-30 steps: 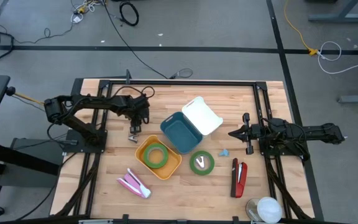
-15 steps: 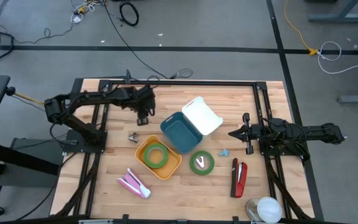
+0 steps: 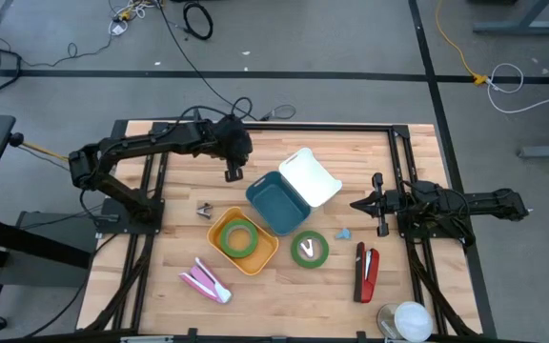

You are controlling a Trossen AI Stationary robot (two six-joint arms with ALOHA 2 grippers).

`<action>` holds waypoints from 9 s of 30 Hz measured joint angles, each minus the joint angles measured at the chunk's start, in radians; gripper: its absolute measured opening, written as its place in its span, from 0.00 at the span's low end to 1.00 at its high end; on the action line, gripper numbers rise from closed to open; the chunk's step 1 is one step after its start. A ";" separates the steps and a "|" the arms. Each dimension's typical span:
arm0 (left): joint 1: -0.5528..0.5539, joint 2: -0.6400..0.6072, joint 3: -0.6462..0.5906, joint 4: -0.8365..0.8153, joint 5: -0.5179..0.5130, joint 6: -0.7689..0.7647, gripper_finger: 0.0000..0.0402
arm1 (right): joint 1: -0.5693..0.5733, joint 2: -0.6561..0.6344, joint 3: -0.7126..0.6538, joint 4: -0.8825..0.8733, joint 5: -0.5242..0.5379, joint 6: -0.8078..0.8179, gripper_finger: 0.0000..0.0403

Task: Pick and place Stapler, Stapler remover, tape
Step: Put the top light blue staple remover into the blue bin, then put the dark blue staple remover into the blue bin

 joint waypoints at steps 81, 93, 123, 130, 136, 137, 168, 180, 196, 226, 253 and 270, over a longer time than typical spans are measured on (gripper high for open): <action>-0.203 0.127 0.020 0.211 0.302 -0.054 0.35 | 0.000 0.000 0.000 0.000 0.000 0.000 0.03; -0.203 0.208 0.020 0.209 0.303 -0.053 0.35 | 0.000 0.000 0.000 0.000 0.000 0.000 0.03; -0.201 0.208 0.020 0.211 0.349 -0.078 0.37 | 0.000 0.000 0.000 0.000 0.000 0.000 0.03; -0.201 0.208 0.020 0.211 0.361 -0.079 0.55 | 0.000 0.000 0.000 0.000 0.000 0.000 0.03; -0.201 0.208 0.020 0.211 0.361 -0.079 0.72 | 0.000 0.000 0.000 0.000 0.000 0.000 0.03; -0.201 0.208 0.020 0.211 0.361 -0.079 0.74 | 0.000 0.000 0.000 0.000 0.000 0.000 0.03; -0.190 -0.001 0.021 -0.015 0.174 -0.158 0.79 | 0.000 0.000 0.000 0.000 0.000 0.000 0.03; -0.184 -0.074 0.003 -0.074 0.113 -0.158 0.79 | 0.000 0.000 0.000 0.000 0.000 0.000 0.03; -0.184 -0.332 -0.219 -0.045 0.007 -0.235 0.79 | 0.000 0.000 0.000 0.000 0.000 0.000 0.03; -0.219 -0.318 -0.414 -0.236 0.077 -0.230 0.79 | 0.000 0.000 0.000 0.000 -0.001 0.000 0.03; -0.271 -0.313 -0.446 -0.272 0.006 0.141 0.79 | 0.000 0.000 0.000 0.000 0.000 0.000 0.03; -0.269 -0.168 -0.445 -0.197 0.106 0.092 0.79 | 0.000 0.000 0.000 0.000 0.000 0.000 0.03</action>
